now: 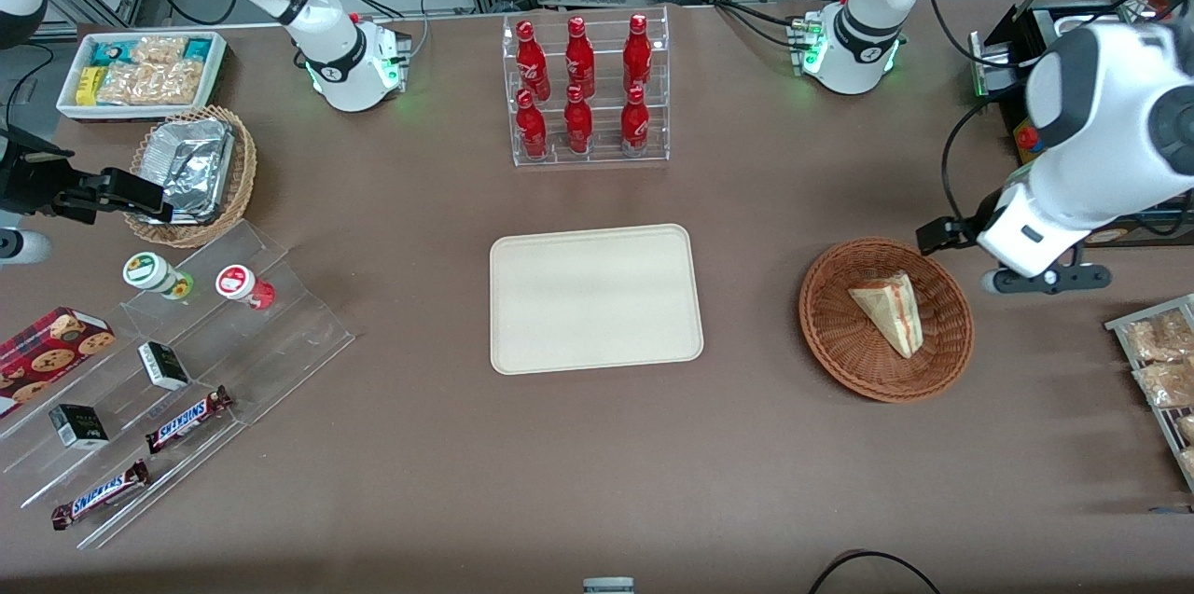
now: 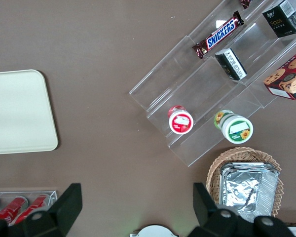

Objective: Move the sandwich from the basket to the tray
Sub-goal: 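Move the left gripper over the wicker basket above the sandwich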

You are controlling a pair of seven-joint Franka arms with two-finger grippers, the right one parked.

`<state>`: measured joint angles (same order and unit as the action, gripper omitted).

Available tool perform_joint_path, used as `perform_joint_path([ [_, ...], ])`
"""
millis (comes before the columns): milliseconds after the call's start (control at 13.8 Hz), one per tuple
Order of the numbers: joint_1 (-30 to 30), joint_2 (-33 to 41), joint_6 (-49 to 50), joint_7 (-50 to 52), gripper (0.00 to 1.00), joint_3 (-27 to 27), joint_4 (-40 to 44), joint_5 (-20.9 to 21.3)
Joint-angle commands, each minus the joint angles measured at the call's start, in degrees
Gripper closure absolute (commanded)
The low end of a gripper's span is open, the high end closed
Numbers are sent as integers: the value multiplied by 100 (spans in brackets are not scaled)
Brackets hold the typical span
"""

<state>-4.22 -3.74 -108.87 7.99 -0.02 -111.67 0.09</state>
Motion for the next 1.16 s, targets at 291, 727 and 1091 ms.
perform_joint_path([
  [291, -17, -13, -1002, 1235, 0, 38, -917, -80],
  [727, -35, -135, -2032, 2822, 0, 38, -1331, -80],
  [1091, -52, -574, -2585, 2998, 0, 38, -1322, -80],
])
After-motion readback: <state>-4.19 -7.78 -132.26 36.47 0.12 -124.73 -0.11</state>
